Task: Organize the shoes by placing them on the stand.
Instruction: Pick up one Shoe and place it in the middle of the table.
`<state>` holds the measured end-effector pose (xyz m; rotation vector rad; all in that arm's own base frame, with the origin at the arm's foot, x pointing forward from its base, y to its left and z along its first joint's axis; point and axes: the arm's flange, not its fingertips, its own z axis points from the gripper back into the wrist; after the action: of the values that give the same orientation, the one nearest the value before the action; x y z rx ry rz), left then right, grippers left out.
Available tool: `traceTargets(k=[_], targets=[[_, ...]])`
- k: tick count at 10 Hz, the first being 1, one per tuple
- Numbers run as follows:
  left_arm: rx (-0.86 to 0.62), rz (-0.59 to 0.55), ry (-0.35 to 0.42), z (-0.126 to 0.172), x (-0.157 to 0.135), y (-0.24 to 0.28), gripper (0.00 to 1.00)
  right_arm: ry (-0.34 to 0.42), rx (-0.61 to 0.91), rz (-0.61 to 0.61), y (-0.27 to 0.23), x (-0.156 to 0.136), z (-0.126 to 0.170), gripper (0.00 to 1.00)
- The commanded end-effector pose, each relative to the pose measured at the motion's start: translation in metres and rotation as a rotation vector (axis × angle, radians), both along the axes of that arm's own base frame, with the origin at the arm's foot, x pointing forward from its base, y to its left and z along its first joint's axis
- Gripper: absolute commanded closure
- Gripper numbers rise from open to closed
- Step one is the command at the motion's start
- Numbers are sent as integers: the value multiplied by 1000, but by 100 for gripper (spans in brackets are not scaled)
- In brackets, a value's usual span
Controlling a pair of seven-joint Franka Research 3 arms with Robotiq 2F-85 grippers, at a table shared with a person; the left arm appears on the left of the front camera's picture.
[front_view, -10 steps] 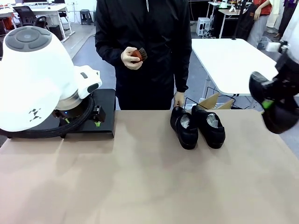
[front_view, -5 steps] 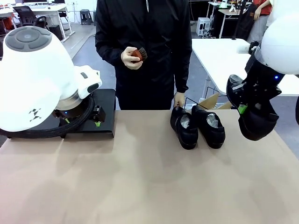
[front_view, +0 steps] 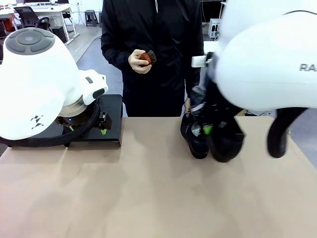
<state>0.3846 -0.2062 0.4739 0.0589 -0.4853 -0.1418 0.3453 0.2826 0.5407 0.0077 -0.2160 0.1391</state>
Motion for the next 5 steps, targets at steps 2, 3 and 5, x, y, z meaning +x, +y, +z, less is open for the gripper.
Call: traceTargets(k=[2, 3, 5], targets=[[10, 19, -15, 0, 0, -1, 0, 112, 109, -72, 34, 19, -44, 100], [10, 19, -15, 0, 0, -1, 0, 127, 117, -81, 48, 18, -69, 100], [10, 19, -15, 0, 0, -1, 0, 108, 75, -94, 60, 15, -102, 100]])
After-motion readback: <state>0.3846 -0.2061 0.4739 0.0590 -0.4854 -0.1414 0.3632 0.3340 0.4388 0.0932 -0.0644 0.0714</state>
